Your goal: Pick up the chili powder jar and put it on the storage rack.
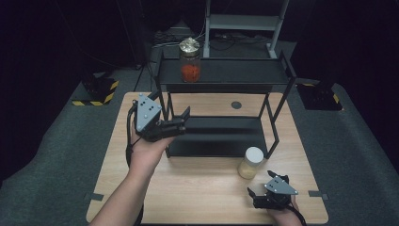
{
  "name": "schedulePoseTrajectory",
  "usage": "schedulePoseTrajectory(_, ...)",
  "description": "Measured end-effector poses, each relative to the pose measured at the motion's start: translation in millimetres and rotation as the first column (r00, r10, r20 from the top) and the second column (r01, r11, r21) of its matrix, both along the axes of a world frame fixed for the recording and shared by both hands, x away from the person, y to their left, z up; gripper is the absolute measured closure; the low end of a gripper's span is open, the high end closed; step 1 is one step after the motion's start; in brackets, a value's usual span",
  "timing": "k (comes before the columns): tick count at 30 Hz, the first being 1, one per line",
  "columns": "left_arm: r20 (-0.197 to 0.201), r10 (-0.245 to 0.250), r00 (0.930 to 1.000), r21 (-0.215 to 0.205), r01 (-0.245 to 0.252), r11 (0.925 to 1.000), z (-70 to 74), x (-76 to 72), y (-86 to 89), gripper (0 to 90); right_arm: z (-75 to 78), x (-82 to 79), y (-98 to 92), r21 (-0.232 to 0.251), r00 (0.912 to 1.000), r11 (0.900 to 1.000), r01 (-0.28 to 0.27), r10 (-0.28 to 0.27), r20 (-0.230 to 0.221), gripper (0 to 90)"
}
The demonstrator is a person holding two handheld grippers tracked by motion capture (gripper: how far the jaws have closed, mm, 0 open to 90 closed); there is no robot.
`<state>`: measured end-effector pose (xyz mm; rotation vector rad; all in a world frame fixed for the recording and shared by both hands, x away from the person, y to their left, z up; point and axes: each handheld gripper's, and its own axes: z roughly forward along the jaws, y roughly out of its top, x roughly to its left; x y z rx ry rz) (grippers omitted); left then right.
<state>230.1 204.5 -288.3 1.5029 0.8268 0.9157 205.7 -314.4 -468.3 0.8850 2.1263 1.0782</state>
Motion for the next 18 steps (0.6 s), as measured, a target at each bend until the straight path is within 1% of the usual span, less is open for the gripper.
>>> schedulePoseTrajectory(9, -0.032, -0.011, 0.9994, 0.009, 0.011, 0.9999, -26.0, -13.6, 6.1, 0.4, 0.2, 0.1, 0.4, -0.003, 1.0, 1.0, -0.001, 0.001, -0.001, 0.0)
schedulePoseTrajectory(14, -0.046, -0.011, 0.9989, 0.006, 0.012, 0.9999, -41.7, -21.1, 9.7, 0.4, 0.2, -0.1, 0.8, -0.005, 1.0, 1.0, -0.001, 0.001, 0.0, 0.0)
schedulePoseTrajectory(16, -0.051, -0.009, 0.9987, 0.011, 0.009, 0.9999, -47.7, -23.9, 10.8, 0.4, 0.3, 0.0, 0.9, -0.006, 1.0, 1.0, -0.001, 0.001, 0.0, 0.0)
schedulePoseTrajectory(17, -0.056, -0.007, 0.9984, 0.016, 0.007, 0.9999, -50.3, -25.0, 11.4, 0.4, 0.3, 0.0, 0.9, -0.005, 1.0, 1.0, -0.001, 0.001, 0.0, 0.0)
schedulePoseTrajectory(18, -0.064, -0.007, 0.998, 0.012, 0.007, 0.9999, -53.3, -25.7, 12.3, 0.4, 0.3, 0.0, 0.9, -0.005, 1.0, 1.0, -0.001, 0.001, 0.0, 0.0)
